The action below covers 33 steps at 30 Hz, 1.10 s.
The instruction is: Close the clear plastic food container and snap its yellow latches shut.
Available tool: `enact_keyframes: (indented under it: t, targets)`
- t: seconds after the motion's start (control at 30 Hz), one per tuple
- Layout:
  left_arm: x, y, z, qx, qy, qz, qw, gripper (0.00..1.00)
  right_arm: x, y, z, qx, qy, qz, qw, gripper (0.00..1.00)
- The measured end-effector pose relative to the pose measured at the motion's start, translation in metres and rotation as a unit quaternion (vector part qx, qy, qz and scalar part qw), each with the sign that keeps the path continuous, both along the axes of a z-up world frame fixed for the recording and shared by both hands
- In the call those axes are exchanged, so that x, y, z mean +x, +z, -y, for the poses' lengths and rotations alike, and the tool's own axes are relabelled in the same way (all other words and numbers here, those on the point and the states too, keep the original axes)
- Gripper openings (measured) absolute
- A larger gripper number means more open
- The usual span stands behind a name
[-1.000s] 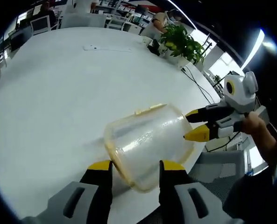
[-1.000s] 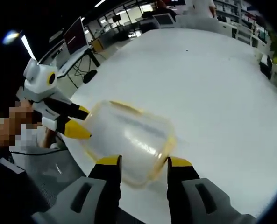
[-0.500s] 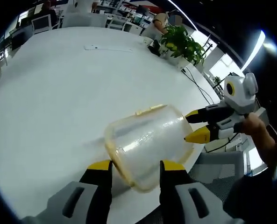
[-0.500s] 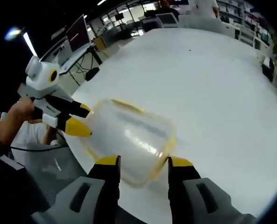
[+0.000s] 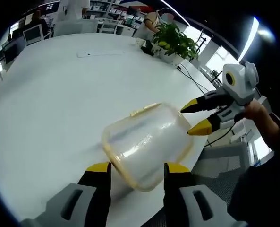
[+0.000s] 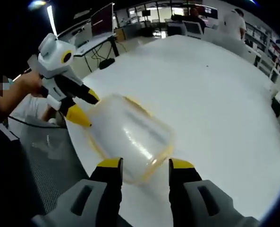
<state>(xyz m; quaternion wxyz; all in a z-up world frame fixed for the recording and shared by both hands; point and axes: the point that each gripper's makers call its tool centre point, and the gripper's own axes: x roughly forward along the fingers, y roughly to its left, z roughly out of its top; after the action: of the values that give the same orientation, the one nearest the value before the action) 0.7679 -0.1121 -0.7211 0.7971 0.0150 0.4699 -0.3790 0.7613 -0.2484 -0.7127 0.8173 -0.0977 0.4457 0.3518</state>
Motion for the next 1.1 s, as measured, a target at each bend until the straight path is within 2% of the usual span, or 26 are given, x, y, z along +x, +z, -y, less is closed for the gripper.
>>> enact_keyframes:
  t: [0.33, 0.43, 0.67, 0.87, 1.1]
  targets:
    - [0.006, 0.016, 0.001, 0.043, -0.062, 0.064, 0.9951, 0.39, 0.008, 0.014, -0.010, 0.023, 0.043, 0.027, 0.9985, 0.34]
    - [0.007, 0.023, 0.007, 0.039, -0.086, 0.082, 0.9921, 0.39, 0.008, 0.020, -0.020, 0.060, 0.044, 0.011, 0.9972, 0.33]
    - [0.004, 0.027, 0.020, 0.036, -0.133, 0.103, 0.9851, 0.35, 0.011, 0.023, -0.026, 0.073, 0.065, 0.017, 0.9951, 0.28]
    - [0.000, 0.027, 0.035, 0.031, -0.177, 0.120, 0.9764, 0.32, 0.016, 0.024, -0.035, 0.073, 0.098, 0.037, 0.9919, 0.24]
    - [0.001, 0.025, 0.045, 0.033, -0.202, 0.132, 0.9699, 0.27, 0.023, 0.022, -0.046, 0.069, 0.127, 0.049, 0.9883, 0.21]
